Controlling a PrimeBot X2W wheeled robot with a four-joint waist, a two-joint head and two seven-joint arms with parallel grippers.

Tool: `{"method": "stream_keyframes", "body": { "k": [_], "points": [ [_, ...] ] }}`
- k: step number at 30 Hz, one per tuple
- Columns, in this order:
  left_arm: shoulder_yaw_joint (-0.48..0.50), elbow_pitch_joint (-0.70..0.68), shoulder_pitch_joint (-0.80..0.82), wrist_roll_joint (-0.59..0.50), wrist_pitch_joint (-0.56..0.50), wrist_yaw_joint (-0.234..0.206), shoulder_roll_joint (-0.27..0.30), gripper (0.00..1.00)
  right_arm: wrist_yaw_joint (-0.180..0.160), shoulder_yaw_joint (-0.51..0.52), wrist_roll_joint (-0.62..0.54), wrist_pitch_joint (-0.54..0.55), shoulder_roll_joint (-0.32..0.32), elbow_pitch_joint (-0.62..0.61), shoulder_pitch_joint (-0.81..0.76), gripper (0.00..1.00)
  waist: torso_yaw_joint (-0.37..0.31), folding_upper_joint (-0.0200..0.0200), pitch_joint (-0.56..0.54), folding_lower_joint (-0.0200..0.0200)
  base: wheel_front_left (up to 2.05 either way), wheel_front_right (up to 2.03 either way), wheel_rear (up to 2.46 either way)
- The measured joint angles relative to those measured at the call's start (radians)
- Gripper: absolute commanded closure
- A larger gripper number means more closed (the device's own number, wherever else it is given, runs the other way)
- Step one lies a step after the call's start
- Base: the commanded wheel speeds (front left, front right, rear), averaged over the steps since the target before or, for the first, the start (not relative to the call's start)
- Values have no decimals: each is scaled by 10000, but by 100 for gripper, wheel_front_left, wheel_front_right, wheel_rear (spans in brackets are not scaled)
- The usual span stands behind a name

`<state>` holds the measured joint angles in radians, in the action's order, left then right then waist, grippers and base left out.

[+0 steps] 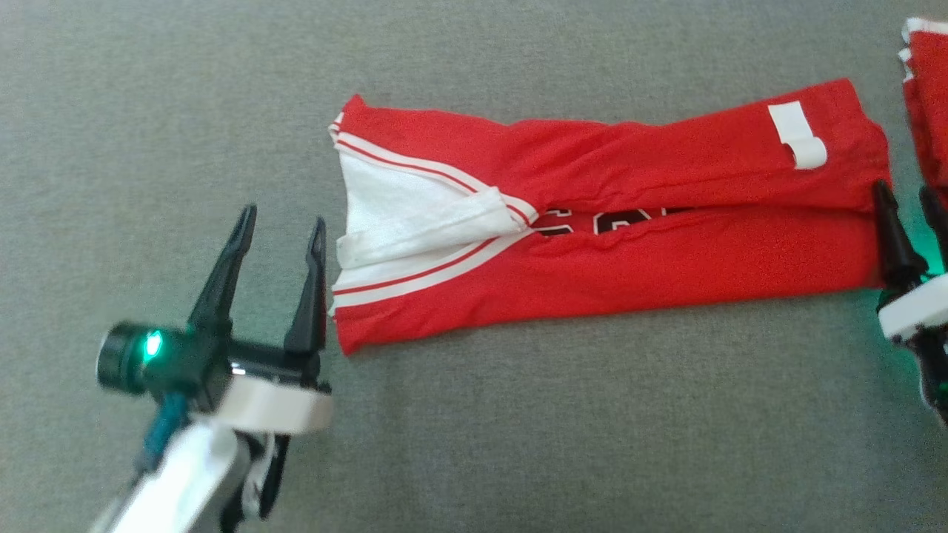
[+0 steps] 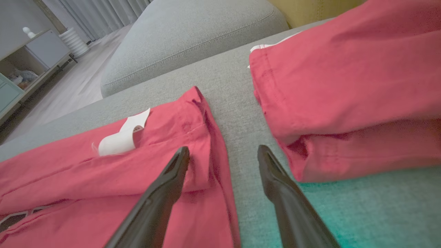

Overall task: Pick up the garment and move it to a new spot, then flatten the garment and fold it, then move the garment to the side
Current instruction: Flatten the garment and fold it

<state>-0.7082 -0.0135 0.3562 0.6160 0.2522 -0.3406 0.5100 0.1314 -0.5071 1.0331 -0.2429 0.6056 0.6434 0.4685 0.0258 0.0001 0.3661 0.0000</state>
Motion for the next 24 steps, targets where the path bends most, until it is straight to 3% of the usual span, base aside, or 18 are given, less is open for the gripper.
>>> {"method": "stream_keyframes", "body": {
  "k": [3, 8, 13, 19, 20, 21, 24],
  "points": [
    [986, -261, -999, -1312, 2, -299, -736, 0, 0, 685, -265, -52, -430, 42, -395, 0, 156, 0, -170, 0, 0, 0, 0],
    [1812, -602, -1755, -2562, 4, -263, -1747, 0, 0, 1509, -775, -56, -788, 221, -747, 0, 415, 0, -376, 0, 0, 0, 0],
    [2188, -752, -2295, -3806, 15, 198, -2502, 0, 0, 2230, -1271, -17, -1026, 943, -723, 0, 770, 0, -574, -1, 0, 0, 0],
    [2351, -773, -2503, -4495, 17, 826, -3202, 0, 0, 2571, -1561, 1221, -1154, 1674, -453, 0, 1140, 0, -673, -1, 0, 0, 0],
    [2414, -767, -2541, -4585, 17, 920, -3279, 0, 0, 2579, -1559, 1438, -1156, 1647, -397, 15, 1176, 0, -684, -1, 0, 0, 0],
    [2510, -765, -2592, -4637, 17, 963, -3354, 0, 0, 2592, -1559, 1607, -1156, 1595, -362, 98, 1200, 0, -698, 0, 0, 0, 0],
    [2790, -742, -2661, -4744, 17, 1204, -3480, 0, 0, 2596, -1561, 1873, -1172, 1361, -399, 100, 1226, 0, -737, 0, 0, 0, 0]
  ]
}}
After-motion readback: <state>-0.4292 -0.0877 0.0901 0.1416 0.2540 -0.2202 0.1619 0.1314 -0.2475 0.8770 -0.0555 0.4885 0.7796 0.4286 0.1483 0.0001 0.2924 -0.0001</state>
